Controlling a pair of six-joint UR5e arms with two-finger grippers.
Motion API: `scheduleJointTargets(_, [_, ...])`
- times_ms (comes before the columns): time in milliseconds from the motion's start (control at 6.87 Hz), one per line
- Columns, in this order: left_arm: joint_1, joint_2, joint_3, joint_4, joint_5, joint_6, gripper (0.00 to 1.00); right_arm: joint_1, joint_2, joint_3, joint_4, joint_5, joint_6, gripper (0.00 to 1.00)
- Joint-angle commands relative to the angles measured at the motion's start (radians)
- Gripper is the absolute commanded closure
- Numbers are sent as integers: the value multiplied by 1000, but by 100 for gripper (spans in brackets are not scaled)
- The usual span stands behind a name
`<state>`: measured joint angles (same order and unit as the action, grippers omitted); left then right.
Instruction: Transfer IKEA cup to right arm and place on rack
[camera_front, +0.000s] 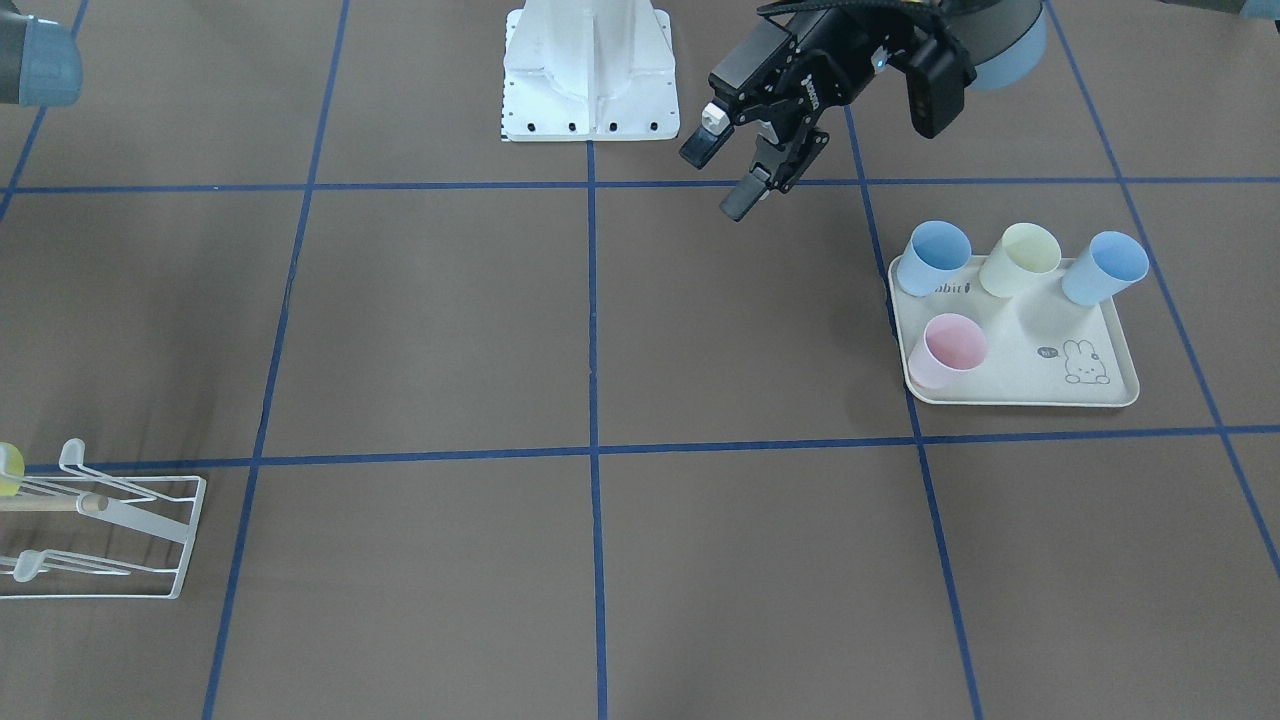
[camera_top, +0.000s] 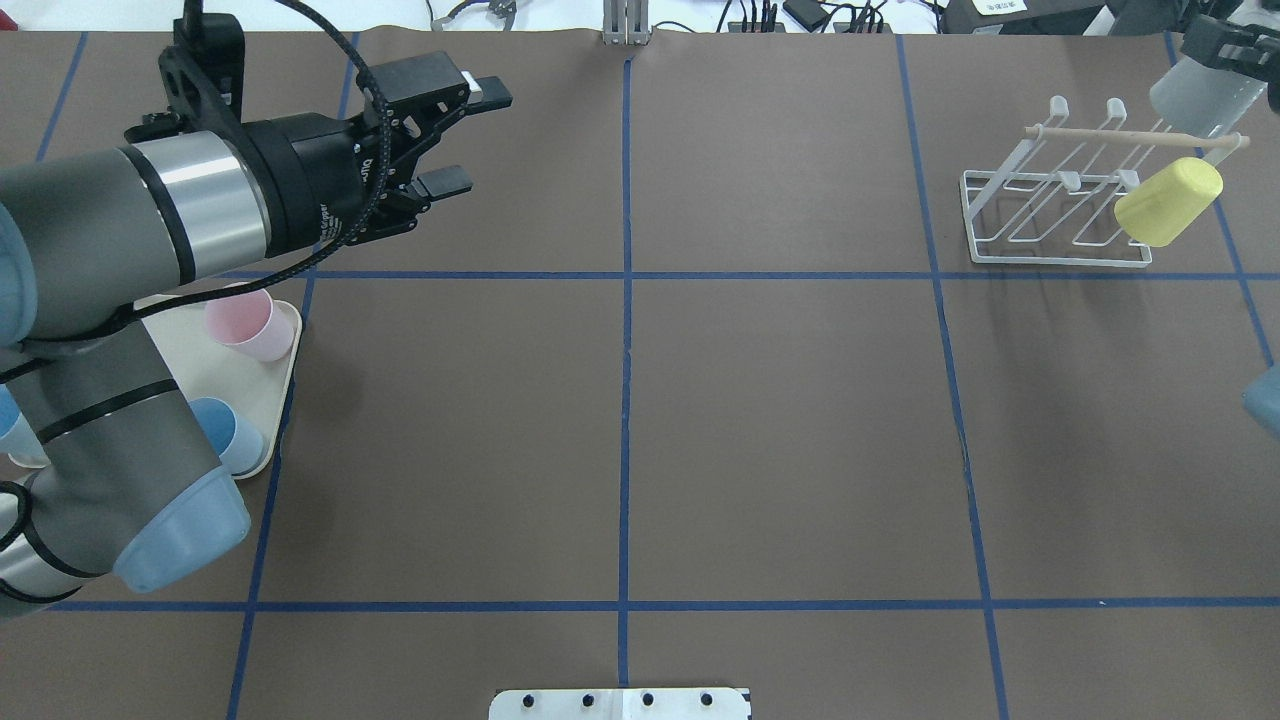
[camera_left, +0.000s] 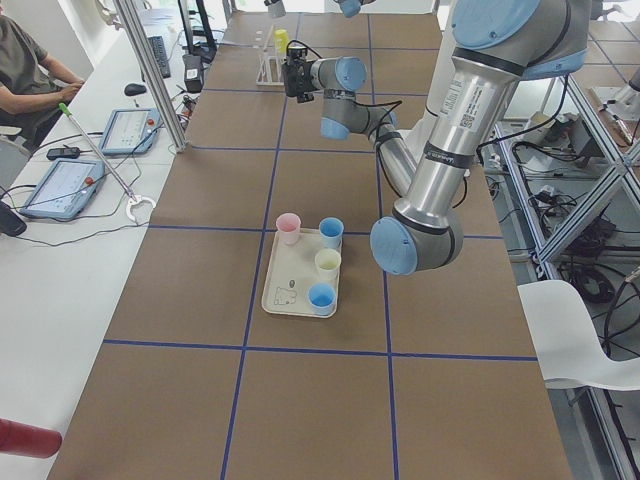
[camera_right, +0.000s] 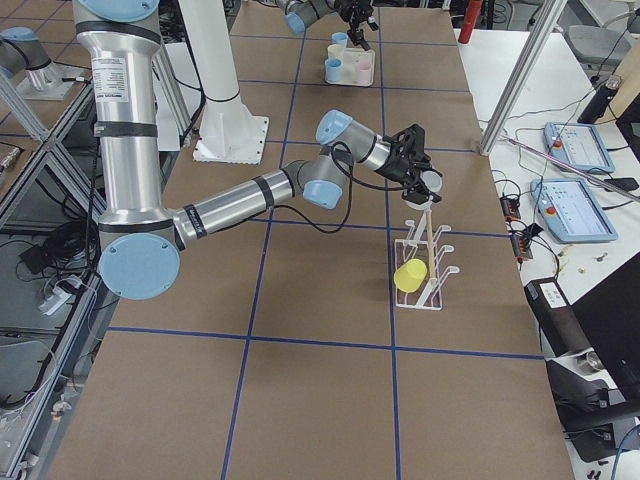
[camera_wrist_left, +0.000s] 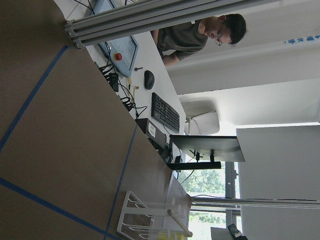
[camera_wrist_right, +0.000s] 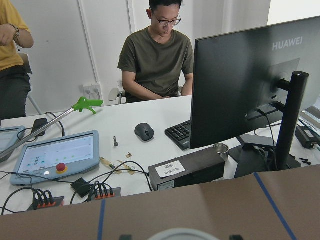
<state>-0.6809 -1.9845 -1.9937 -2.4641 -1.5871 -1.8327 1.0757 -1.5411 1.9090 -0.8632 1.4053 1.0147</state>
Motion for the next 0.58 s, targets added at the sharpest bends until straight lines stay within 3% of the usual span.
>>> scheduleJointTargets(0, [-16,10,-7,17,-14,33,0,-57,10,-39,-63,-61,-19,100])
scheduleJointTargets(146, [-16,10,-10,17,-14,33,0,-101,13,-69,-63,-113,-19,100])
scheduleJointTargets(437, [-16,13,-10,17,-14,33,0,-112,4,-74,-65,-117,-19,100])
